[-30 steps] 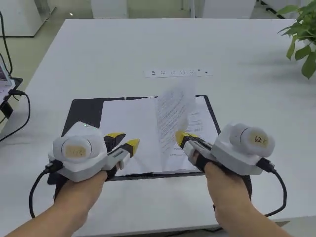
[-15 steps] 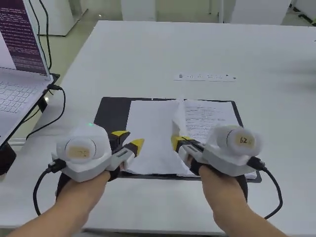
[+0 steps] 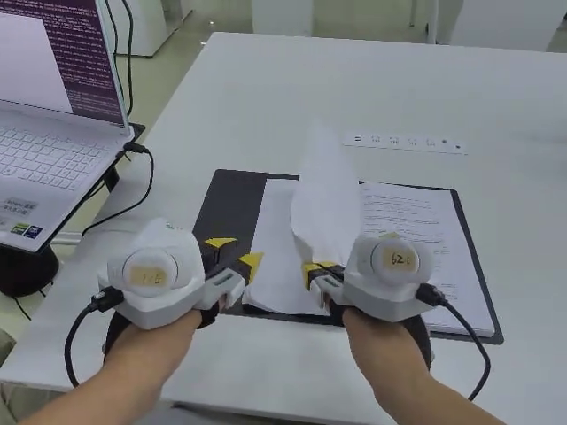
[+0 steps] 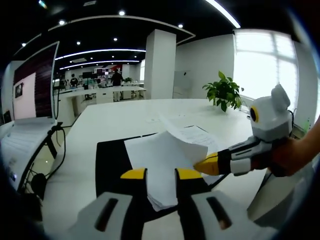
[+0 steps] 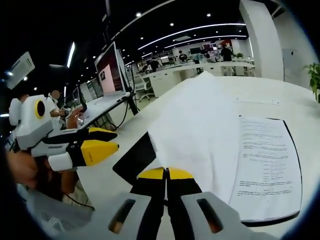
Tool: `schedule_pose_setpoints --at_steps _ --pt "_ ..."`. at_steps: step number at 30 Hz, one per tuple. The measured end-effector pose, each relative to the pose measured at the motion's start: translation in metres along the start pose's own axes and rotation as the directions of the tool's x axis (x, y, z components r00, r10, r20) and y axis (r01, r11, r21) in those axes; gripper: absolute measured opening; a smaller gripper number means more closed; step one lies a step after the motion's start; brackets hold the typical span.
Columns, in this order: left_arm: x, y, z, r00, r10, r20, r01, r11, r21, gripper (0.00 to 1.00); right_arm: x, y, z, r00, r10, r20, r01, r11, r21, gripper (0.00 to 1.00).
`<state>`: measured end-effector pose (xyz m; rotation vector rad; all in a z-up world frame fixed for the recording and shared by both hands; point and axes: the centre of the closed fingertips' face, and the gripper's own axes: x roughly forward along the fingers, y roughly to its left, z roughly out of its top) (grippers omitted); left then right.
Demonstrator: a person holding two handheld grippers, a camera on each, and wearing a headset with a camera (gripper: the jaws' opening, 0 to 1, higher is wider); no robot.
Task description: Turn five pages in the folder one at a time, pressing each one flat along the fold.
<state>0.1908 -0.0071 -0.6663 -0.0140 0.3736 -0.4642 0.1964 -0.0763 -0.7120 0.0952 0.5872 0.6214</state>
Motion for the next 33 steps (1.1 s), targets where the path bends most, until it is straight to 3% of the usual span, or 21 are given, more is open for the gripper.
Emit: schedule_pose_setpoints --at_steps 10,13,16,22,33 --pt "-0.003 0.004 -0.007 0.9998 0.018 -0.011 -0.018 1.000 -0.016 0.20 0.016 0.001 -0.014 0.9983 -0.005 -0.059 0.002 0.998 -0.056 0.00" --pt "-0.003 0.006 -0.009 0.9996 0.022 -0.016 -0.023 1.000 -0.020 0.20 0.021 -0.002 -0.021 0.9957 -0.023 -0.090 0.012 0.992 -0.125 0.00" --pt "-0.003 0.007 -0.014 0.9992 0.026 -0.030 -0.027 0.999 -0.019 0.20 0.026 -0.003 -0.027 0.9932 -0.026 -0.113 0.009 0.989 -0.151 0.00" --pt "-0.003 0.009 -0.021 0.9984 0.033 -0.046 -0.034 0.999 -0.025 0.20 0.034 0.002 -0.044 0.9847 -0.013 -0.174 -0.024 0.978 -0.208 0.00" --pt "0.001 0.012 -0.036 0.9949 0.040 -0.092 -0.043 0.999 -0.028 0.20 0.050 0.008 -0.062 0.9740 0.004 -0.226 -0.060 0.968 -0.244 0.00"
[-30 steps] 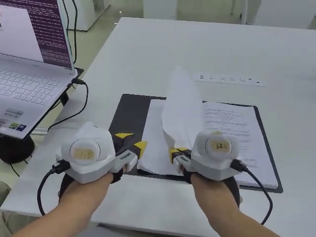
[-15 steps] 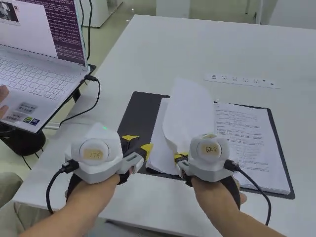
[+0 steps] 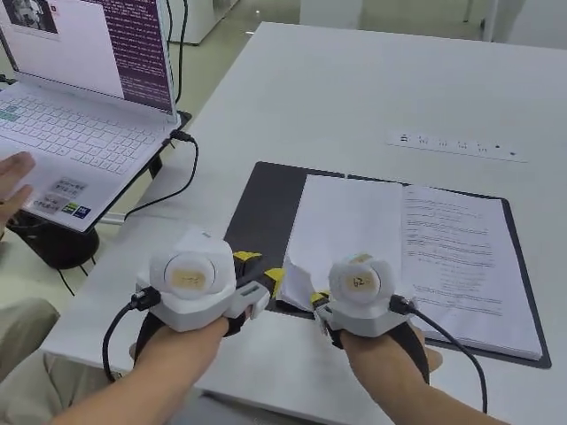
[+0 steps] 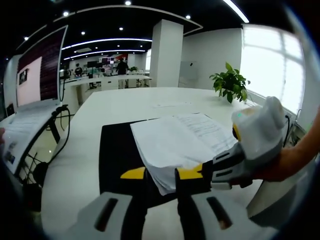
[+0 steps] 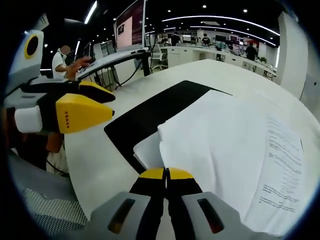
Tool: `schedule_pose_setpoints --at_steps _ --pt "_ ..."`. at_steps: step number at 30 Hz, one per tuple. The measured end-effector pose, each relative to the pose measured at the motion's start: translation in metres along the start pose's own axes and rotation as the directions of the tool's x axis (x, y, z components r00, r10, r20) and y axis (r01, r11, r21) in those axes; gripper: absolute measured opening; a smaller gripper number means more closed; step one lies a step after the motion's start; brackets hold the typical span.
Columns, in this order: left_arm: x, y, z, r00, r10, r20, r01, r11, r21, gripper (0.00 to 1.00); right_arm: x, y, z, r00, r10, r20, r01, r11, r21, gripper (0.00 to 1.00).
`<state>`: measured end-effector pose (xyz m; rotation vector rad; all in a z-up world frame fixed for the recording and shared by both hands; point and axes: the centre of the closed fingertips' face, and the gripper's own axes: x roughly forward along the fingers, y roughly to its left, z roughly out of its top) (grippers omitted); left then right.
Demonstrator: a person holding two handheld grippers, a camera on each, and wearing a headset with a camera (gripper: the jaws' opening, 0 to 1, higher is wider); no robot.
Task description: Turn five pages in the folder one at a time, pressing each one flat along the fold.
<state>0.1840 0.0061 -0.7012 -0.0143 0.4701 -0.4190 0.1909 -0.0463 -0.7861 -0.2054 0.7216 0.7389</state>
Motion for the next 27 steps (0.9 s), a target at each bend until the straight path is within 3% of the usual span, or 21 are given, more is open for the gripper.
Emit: schedule_pose_setpoints --at_steps 6,17,22,27 --pt "0.013 0.000 -0.005 0.9998 -0.001 -0.022 0.001 1.000 0.002 0.20 0.006 -0.001 -0.007 0.9998 0.018 -0.003 -0.018 0.999 0.038 0.00" --pt "0.044 -0.021 -0.010 0.9969 -0.050 -0.061 0.052 0.998 0.040 0.20 -0.007 0.007 -0.005 0.9941 0.073 0.080 -0.079 0.994 0.080 0.04" --pt "0.063 -0.026 -0.026 0.9921 -0.054 -0.113 0.059 0.997 0.044 0.20 -0.021 0.007 -0.005 0.9888 0.090 0.119 -0.102 0.990 0.096 0.01" --pt "0.073 -0.021 -0.045 0.9871 -0.030 -0.158 0.034 0.999 0.022 0.20 -0.035 -0.004 -0.003 0.9841 0.075 0.161 -0.097 0.987 0.132 0.01"
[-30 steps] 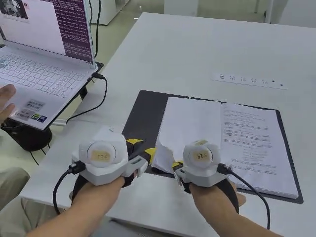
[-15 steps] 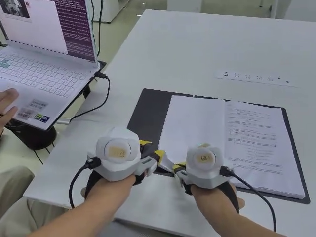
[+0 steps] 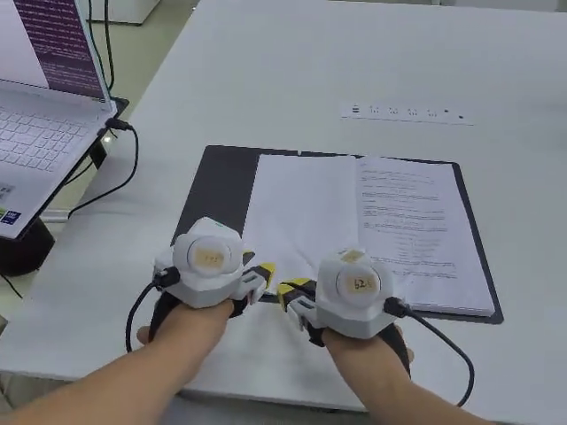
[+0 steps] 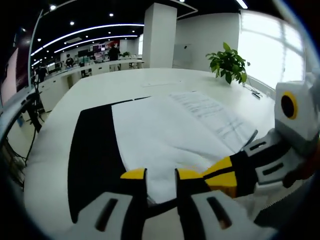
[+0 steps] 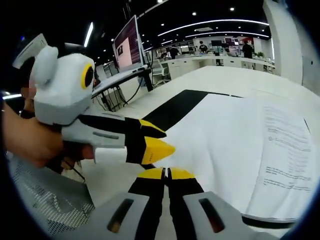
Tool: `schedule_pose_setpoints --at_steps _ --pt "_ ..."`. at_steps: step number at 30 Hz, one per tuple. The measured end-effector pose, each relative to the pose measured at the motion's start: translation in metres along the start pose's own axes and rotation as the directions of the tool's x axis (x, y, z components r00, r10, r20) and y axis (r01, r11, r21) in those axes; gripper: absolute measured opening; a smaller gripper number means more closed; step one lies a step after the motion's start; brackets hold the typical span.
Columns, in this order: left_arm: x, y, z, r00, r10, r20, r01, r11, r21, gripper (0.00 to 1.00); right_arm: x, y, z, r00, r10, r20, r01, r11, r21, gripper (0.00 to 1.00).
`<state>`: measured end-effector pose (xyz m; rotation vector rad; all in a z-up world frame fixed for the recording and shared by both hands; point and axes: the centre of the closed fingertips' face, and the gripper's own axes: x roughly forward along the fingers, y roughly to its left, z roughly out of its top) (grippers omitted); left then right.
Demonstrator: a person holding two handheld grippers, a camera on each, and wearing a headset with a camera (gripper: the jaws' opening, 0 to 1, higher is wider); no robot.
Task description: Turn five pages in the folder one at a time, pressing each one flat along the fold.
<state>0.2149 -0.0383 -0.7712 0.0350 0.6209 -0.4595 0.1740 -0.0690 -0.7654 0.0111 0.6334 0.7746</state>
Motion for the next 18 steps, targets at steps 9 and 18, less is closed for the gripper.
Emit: schedule_pose_setpoints --at_steps 9,18 --pt "-0.002 0.004 -0.020 0.9989 0.047 -0.005 -0.047 0.999 -0.001 0.20 -0.017 -0.032 0.020 0.9955 -0.054 0.078 0.050 0.997 0.051 0.00" --pt "-0.001 0.006 -0.020 0.9965 0.073 0.040 -0.073 0.997 0.003 0.20 -0.015 -0.074 0.030 0.9892 -0.097 0.111 0.087 0.992 0.092 0.00"
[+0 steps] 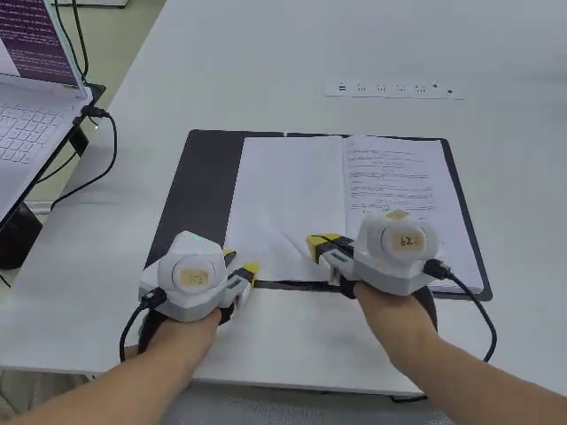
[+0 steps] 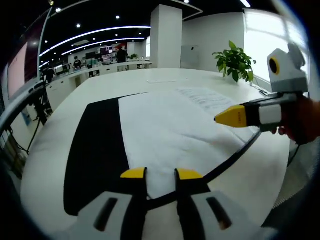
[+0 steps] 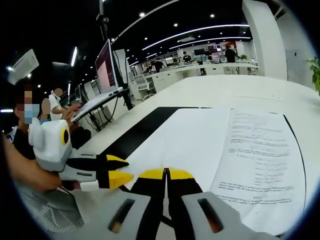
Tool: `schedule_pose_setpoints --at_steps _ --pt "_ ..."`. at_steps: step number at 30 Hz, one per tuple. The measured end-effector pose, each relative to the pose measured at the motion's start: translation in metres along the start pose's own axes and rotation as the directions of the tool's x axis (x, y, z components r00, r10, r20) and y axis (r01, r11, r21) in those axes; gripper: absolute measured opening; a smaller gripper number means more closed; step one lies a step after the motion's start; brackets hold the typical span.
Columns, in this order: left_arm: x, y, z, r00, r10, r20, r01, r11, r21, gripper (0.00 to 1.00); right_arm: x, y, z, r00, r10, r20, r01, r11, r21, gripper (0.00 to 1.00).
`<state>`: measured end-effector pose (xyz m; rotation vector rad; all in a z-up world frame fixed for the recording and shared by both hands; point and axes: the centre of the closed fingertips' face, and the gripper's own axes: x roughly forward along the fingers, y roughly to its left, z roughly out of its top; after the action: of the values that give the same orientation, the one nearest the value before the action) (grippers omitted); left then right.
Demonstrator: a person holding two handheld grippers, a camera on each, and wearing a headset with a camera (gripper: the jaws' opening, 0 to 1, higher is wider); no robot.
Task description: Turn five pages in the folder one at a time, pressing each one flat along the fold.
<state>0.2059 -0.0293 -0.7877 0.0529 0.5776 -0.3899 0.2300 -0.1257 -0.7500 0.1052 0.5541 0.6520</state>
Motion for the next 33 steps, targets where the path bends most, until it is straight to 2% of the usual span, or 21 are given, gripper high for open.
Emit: schedule_pose_setpoints --at_steps 3,5,8,12,17,22,25,33 --pt "-0.001 0.000 -0.001 0.9999 0.003 0.010 -0.003 1.000 0.001 0.20 0.005 -0.021 0.007 0.9992 -0.029 0.029 0.028 0.999 0.044 0.00" --pt "0.000 0.001 -0.002 0.9997 0.004 0.026 -0.004 1.000 -0.006 0.21 0.007 -0.033 0.018 0.9955 -0.048 0.081 0.042 0.996 0.079 0.00" --pt "0.000 0.001 -0.001 0.9993 0.007 0.036 -0.006 1.000 -0.006 0.21 0.013 -0.050 0.026 0.9926 -0.073 0.097 0.064 0.993 0.095 0.00" --pt "0.000 0.001 0.000 0.9991 0.012 0.041 -0.012 1.000 -0.010 0.21 0.023 -0.065 0.031 0.9913 -0.089 0.097 0.077 0.990 0.118 0.00" --pt "0.000 0.001 0.000 0.9990 0.013 0.043 -0.013 1.000 -0.012 0.21 0.035 -0.076 0.030 0.9913 -0.098 0.087 0.086 0.987 0.135 0.00" --pt "0.000 0.001 -0.001 0.9989 0.017 0.044 -0.016 1.000 -0.017 0.21 0.041 -0.080 0.025 0.9923 -0.102 0.071 0.091 0.986 0.139 0.00" --pt "0.001 0.002 -0.002 0.9988 0.019 0.045 -0.018 1.000 -0.018 0.21 0.043 -0.086 0.025 0.9898 -0.123 0.072 0.112 0.983 0.143 0.00" --pt "0.002 0.002 -0.003 0.9987 0.018 0.048 -0.017 1.000 -0.019 0.21 0.043 -0.082 0.029 0.9886 -0.125 0.084 0.112 0.984 0.137 0.00"
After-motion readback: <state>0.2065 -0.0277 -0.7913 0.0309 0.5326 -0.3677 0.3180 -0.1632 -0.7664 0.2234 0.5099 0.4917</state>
